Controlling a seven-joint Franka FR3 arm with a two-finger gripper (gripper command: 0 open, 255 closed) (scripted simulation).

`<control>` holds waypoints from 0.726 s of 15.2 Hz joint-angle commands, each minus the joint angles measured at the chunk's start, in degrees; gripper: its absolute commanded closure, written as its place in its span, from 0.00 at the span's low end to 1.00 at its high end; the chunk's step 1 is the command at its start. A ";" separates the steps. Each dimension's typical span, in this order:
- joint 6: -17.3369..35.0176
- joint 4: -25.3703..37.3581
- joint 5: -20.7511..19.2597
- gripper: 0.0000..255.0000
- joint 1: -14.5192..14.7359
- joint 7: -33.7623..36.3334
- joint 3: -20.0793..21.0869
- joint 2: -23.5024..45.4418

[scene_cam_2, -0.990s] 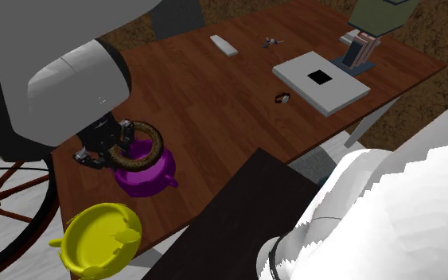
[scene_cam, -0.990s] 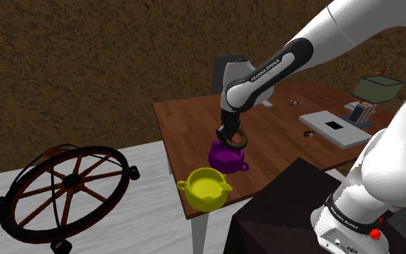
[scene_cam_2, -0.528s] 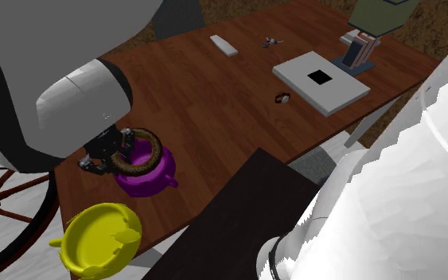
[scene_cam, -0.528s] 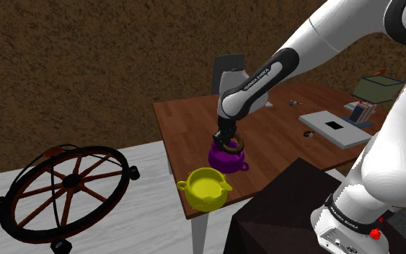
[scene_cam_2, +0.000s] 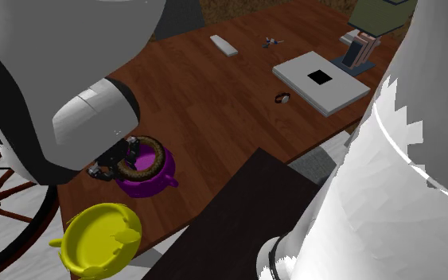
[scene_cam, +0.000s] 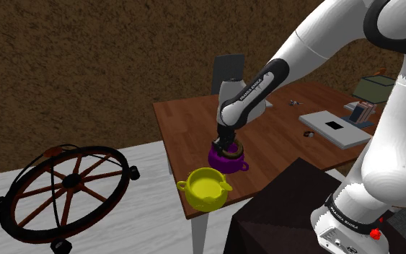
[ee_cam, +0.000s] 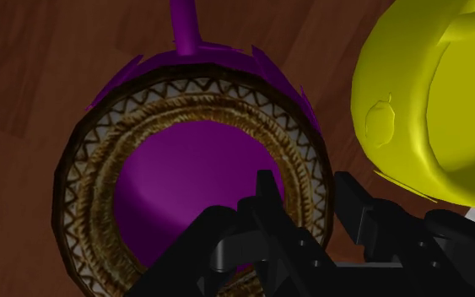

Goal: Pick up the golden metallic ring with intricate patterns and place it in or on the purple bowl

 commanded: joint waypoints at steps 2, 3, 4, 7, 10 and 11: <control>0.17 -0.03 0.01 1.00 0.03 0.02 0.02 0.20; 0.17 -0.03 0.01 1.00 0.03 0.02 0.02 0.20; 0.17 -0.03 0.01 1.00 0.03 0.02 0.02 0.20; 0.18 -0.02 0.02 0.00 0.03 0.02 0.02 0.22; 0.18 -0.02 0.02 0.00 0.03 0.02 0.02 0.22; 0.17 -0.03 0.01 0.00 0.03 0.02 0.02 0.20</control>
